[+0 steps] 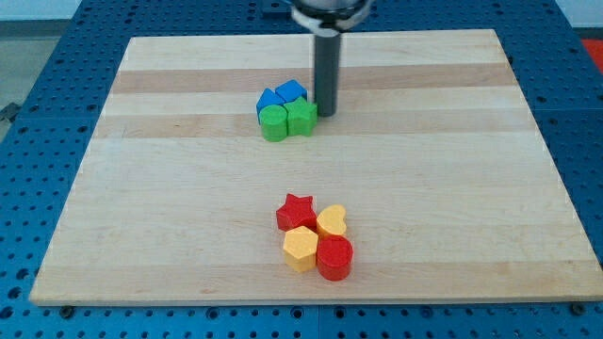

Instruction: Move arm to the right of green star

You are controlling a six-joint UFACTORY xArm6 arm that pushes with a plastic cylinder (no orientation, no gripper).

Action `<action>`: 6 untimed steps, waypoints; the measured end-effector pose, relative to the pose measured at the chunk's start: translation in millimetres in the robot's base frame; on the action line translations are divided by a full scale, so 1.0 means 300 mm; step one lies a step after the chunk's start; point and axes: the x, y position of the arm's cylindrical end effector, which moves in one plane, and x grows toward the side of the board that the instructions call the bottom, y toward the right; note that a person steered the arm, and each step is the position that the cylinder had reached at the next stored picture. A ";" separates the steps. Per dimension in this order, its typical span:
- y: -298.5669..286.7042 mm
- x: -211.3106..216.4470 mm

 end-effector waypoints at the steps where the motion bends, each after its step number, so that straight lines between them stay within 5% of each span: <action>1: -0.167 0.089; 2: -0.278 0.140; 4: -0.031 0.148; 6: -0.191 0.313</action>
